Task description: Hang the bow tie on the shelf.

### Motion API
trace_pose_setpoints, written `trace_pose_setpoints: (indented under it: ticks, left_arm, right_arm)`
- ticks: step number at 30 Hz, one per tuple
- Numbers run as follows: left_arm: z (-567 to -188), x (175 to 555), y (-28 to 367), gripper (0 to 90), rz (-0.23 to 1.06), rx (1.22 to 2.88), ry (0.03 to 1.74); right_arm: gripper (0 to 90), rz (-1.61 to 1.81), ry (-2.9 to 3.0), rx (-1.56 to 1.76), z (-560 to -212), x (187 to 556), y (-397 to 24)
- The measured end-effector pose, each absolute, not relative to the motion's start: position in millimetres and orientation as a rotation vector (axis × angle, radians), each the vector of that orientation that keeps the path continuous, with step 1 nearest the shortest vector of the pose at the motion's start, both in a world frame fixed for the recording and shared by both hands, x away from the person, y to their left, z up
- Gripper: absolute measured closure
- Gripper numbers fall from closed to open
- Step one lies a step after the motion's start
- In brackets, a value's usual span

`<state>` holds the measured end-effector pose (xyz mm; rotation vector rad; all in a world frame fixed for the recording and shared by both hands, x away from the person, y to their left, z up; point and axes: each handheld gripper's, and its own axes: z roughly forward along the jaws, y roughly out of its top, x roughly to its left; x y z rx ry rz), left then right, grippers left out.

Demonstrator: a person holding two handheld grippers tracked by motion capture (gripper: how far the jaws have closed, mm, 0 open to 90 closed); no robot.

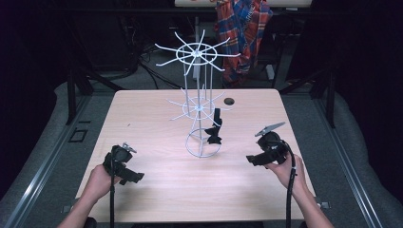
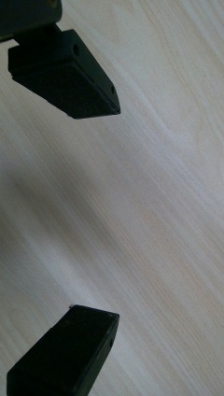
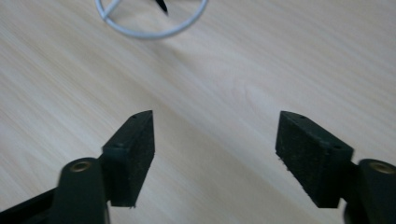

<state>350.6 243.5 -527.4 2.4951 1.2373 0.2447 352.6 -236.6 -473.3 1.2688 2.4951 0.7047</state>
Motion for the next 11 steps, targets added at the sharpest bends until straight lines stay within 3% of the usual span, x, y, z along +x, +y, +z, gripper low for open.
trace_pose_setpoints:
  ticks: [11]
  left_arm:
    - [-528.3, 352.4, 241.2, 2.8, 0.249, 2.505, 1.248]
  right_arm:
    - [18.0, 0.508, 2.549, 1.321, -498.2, 358.6, -255.2]
